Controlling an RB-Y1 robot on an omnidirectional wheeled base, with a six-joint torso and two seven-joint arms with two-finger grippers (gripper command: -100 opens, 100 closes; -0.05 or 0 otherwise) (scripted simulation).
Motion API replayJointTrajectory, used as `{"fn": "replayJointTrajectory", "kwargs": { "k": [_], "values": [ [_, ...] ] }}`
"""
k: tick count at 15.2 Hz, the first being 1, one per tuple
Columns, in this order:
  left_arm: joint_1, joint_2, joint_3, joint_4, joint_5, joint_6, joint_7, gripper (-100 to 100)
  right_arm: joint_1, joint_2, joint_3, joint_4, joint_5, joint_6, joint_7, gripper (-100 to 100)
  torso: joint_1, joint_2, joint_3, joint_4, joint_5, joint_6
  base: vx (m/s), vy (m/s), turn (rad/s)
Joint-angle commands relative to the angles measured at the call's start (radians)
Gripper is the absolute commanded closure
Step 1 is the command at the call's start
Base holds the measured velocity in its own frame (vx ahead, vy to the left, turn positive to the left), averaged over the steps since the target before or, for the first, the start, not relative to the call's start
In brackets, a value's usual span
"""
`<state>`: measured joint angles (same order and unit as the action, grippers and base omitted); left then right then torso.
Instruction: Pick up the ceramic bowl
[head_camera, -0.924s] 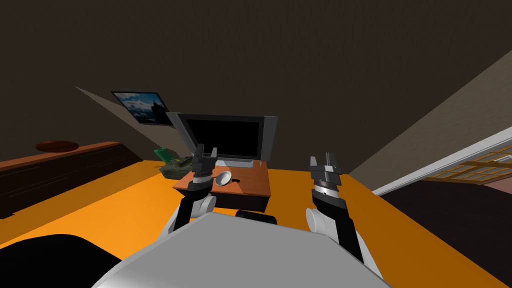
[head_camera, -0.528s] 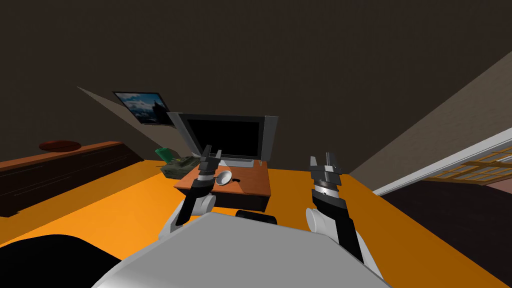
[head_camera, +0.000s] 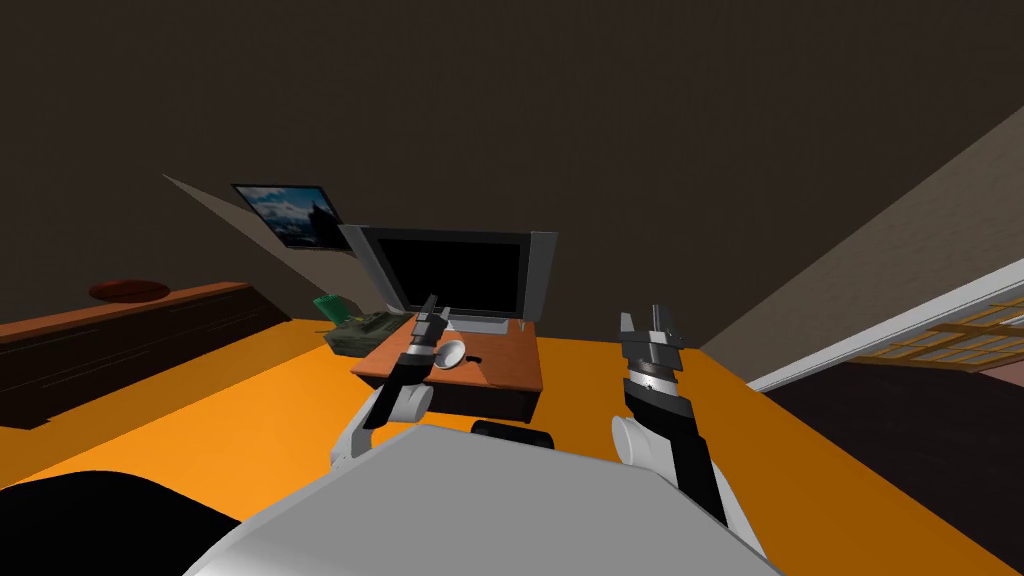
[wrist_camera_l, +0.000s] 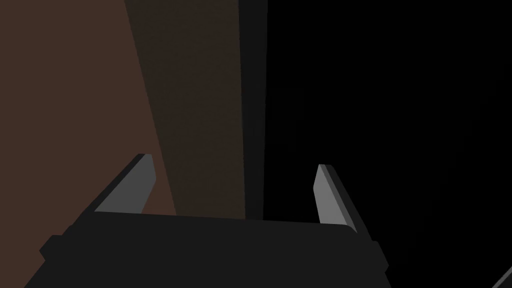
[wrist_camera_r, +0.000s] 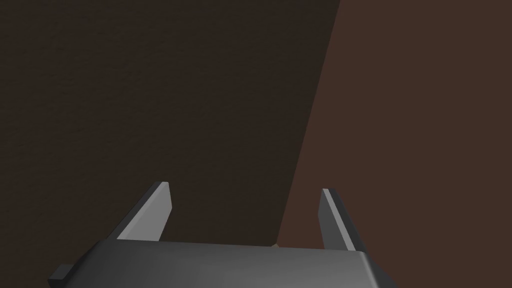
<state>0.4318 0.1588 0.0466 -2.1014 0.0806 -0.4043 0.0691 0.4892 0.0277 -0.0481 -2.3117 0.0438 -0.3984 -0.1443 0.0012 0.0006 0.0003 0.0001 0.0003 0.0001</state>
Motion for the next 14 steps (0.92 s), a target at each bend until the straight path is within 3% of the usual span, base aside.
{"fn": "replayJointTrajectory", "kwargs": {
  "k": [1,4,5,7,12,14],
  "values": [
    [-0.011,0.007,0.003,0.018,0.003,0.049,0.005,-100,0.0,0.0,0.0,0.0,0.0,0.0,0.0,0,0.0,0.0,0.0,0.0,0.0,0.0,-0.014,0.009,0.006],
    [-0.028,0.014,0.006,0.048,0.006,0.093,0.01,-100,0.0,0.0,0.0,0.0,0.0,0.0,0.0,0,0.0,0.0,0.0,0.0,0.0,0.0,-0.008,0.006,0.006],
    [-0.046,0.02,0.009,0.08,0.009,0.119,0.015,-100,0.0,0.0,0.0,0.0,0.0,0.0,0.0,0,-0.001,0.0,0.0,0.0,0.0,0.0,-0.011,0.008,0.011],
    [-0.046,0.02,0.009,0.08,0.009,0.139,0.015,-100,0.0,0.0,0.0,0.0,0.0,0.0,0.0,0,0.0,0.0,0.0,0.0,0.0,0.0,-0.01,0.008,0.005],
    [-0.105,0.035,0.019,0.179,0.02,0.265,0.032,-100,0.0,0.0,0.0,0.0,0.0,0.0,0.0,0,0.0,0.0,0.0,0.0,0.0,0.0,-0.011,0.01,0.009],
    [-0.105,0.035,0.019,0.183,0.02,0.288,0.032,-100,0.0,0.0,0.0,0.0,0.0,0.0,0.0,0,0.0,0.0,0.0,0.0,0.0,0.0,-0.01,0.012,0.007]
  ]
}}
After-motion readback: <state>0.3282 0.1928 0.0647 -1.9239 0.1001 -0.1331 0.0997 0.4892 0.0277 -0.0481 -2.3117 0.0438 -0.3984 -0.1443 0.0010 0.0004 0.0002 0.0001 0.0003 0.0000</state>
